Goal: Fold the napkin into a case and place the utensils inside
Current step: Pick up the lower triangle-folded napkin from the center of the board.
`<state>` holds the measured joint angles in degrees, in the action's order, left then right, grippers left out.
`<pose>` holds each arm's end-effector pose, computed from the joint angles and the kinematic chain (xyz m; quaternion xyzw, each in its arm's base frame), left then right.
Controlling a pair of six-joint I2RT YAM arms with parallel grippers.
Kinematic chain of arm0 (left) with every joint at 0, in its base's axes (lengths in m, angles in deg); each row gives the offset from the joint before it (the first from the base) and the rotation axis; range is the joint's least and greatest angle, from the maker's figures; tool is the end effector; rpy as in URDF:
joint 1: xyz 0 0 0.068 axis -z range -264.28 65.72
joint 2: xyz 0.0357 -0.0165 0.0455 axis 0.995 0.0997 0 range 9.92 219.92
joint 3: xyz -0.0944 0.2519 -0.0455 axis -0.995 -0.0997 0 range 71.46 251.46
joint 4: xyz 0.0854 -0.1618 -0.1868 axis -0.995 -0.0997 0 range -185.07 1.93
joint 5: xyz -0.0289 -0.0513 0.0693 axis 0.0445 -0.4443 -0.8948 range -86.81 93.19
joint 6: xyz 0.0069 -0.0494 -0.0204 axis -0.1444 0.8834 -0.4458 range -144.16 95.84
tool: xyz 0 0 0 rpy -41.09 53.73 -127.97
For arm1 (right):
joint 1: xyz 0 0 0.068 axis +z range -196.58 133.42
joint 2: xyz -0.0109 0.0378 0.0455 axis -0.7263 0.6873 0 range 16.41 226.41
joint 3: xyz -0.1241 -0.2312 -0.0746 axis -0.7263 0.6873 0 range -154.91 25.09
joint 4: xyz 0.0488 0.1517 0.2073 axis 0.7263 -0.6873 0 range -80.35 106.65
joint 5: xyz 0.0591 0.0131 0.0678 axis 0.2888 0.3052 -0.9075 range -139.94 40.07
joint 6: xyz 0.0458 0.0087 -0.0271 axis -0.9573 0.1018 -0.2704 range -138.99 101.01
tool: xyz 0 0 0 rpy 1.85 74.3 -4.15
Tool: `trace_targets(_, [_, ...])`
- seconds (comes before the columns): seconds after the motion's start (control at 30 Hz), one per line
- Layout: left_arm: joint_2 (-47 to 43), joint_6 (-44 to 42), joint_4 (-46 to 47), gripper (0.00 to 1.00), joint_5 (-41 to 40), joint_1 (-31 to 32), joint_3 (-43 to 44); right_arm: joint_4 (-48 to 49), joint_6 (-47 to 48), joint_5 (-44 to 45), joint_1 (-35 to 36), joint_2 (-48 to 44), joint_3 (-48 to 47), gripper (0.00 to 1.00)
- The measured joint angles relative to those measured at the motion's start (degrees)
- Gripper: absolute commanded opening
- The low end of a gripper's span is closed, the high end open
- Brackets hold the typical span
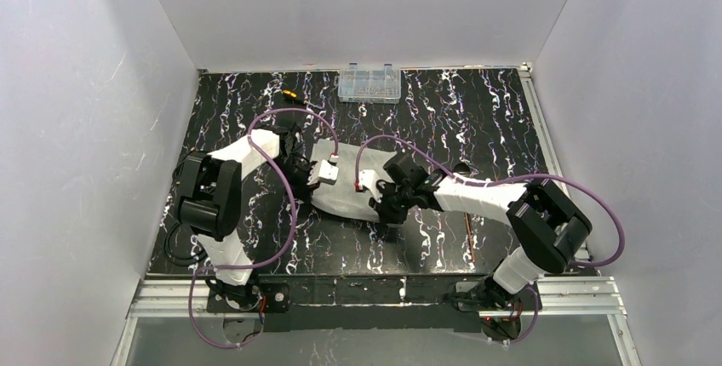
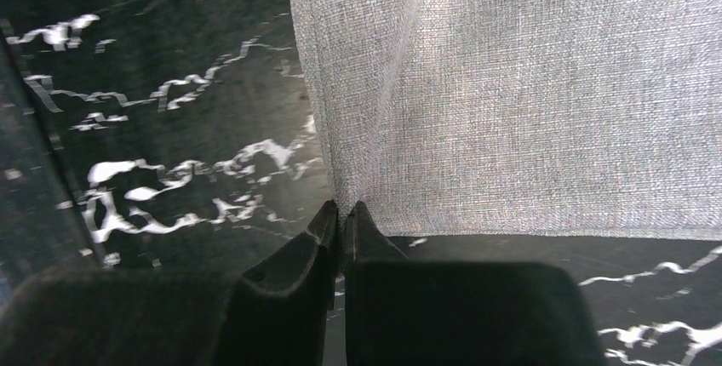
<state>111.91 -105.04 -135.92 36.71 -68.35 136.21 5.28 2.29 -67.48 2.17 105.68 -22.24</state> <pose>0.2975 -0.1053 0.1680 0.7236 0.6259 -0.2211 0.1892 0.1920 0.2352 0.1718 -0.5776 0.7407 0.2145 0.2678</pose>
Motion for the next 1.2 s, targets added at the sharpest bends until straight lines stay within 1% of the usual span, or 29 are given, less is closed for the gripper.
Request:
trace_targets(0.23, [-1.57, -2.01, -10.10, 0.00, 0.76, 0.00, 0.02, -6.88, -3.80, -9.11, -0.26, 0.02, -2.84, 0.01])
trace_targets(0.37, [-0.96, -2.01, -13.66, 0.00, 0.74, -0.02, 1.18, -8.81, -6.23, -16.81, -3.61, 0.85, -4.48, 0.05])
trace_targets(0.43, [0.39, -1.84, -14.86, 0.00, 0.79, -0.04, 3.26, -9.27, -7.19, -20.22, -5.84, 2.10, -5.64, 0.07])
trace_targets(0.5, [2.56, -1.49, -15.93, 0.00, 0.85, -0.07, 6.01, -9.81, -7.91, -23.37, -7.72, 4.22, -7.17, 0.08])
trace_targets(0.67, [9.64, -0.15, -20.06, 0.00, 1.18, -0.11, 13.49, -12.00, -8.48, -29.33, -10.27, 9.62, -10.54, 0.07])
trace_targets(0.77, [12.90, 0.55, -21.86, 0.00, 1.25, -0.42, 15.61, -13.60, -8.48, -31.93, -11.30, 13.49, -12.61, 0.04])
trace_targets(0.9, [14.01, 1.16, -23.58, 0.00, 1.57, -1.01, 16.44, -14.34, -8.55, -35.52, -13.44, 17.38, -13.77, 0.03])
trace_targets(1.07, [14.01, 1.25, -24.87, 0.00, 1.77, -1.66, 18.49, -13.53, -9.79, -38.60, -16.17, 17.92, -13.75, 0.02])
trace_targets(1.2, [14.51, 1.31, -25.81, 0.00, 1.88, -1.90, 19.89, -10.10, -12.68, -38.80, -17.25, 17.73, -12.90, 0.02])
